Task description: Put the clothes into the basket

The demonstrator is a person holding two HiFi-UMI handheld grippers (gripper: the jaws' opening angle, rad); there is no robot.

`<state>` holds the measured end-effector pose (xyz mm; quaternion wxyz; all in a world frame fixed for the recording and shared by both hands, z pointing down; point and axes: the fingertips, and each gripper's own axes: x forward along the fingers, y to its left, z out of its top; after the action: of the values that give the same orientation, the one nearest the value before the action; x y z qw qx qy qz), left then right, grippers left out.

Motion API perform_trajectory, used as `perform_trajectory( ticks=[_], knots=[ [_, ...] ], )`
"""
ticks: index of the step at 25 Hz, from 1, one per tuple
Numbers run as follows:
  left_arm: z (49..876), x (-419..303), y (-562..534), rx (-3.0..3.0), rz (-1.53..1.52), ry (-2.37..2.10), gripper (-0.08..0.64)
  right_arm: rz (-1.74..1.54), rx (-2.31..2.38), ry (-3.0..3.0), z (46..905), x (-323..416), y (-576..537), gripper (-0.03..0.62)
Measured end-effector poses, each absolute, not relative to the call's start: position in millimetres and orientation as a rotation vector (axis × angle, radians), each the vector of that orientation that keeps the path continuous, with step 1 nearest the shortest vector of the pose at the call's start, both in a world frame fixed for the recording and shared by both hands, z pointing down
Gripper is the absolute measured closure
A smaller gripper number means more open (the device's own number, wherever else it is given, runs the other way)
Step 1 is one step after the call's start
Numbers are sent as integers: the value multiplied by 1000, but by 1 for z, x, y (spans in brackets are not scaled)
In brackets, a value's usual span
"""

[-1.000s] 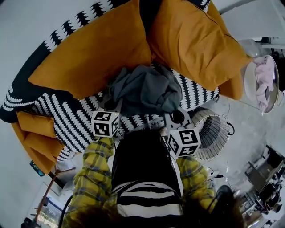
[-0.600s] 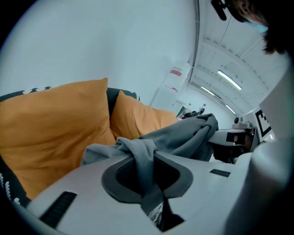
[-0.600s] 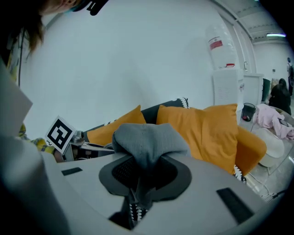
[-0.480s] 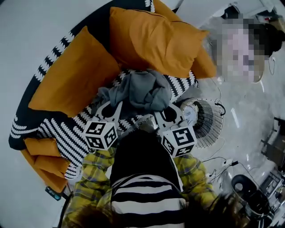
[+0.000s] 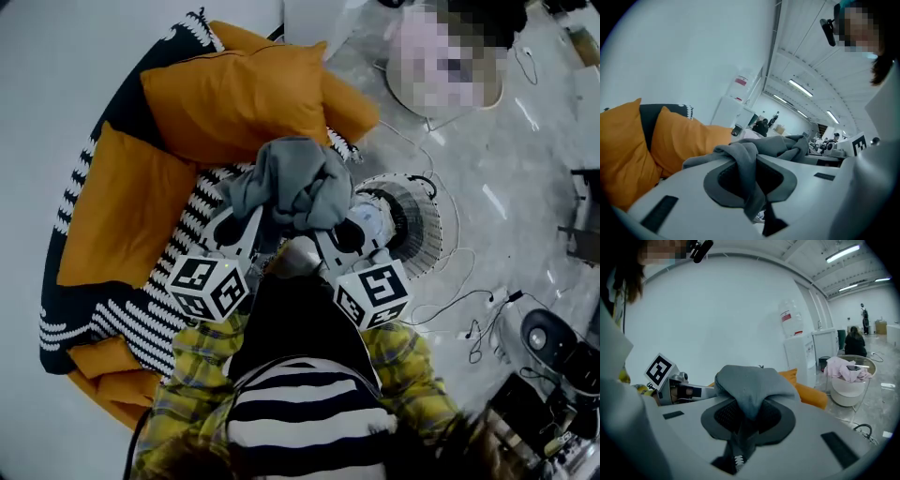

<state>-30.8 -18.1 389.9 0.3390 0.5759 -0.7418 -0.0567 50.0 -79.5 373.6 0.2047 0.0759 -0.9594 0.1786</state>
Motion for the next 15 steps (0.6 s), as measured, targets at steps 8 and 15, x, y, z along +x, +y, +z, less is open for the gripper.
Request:
perform_trajectory(
  ticks=[8, 15],
  knots=[
    [363, 57, -109, 1724, -86, -1815, 495, 532, 454, -2727, 348, 139, -157, 513],
    [347, 130, -170, 1931, -27, -1638, 495, 549, 731, -2726, 334, 216, -202, 513]
  ],
)
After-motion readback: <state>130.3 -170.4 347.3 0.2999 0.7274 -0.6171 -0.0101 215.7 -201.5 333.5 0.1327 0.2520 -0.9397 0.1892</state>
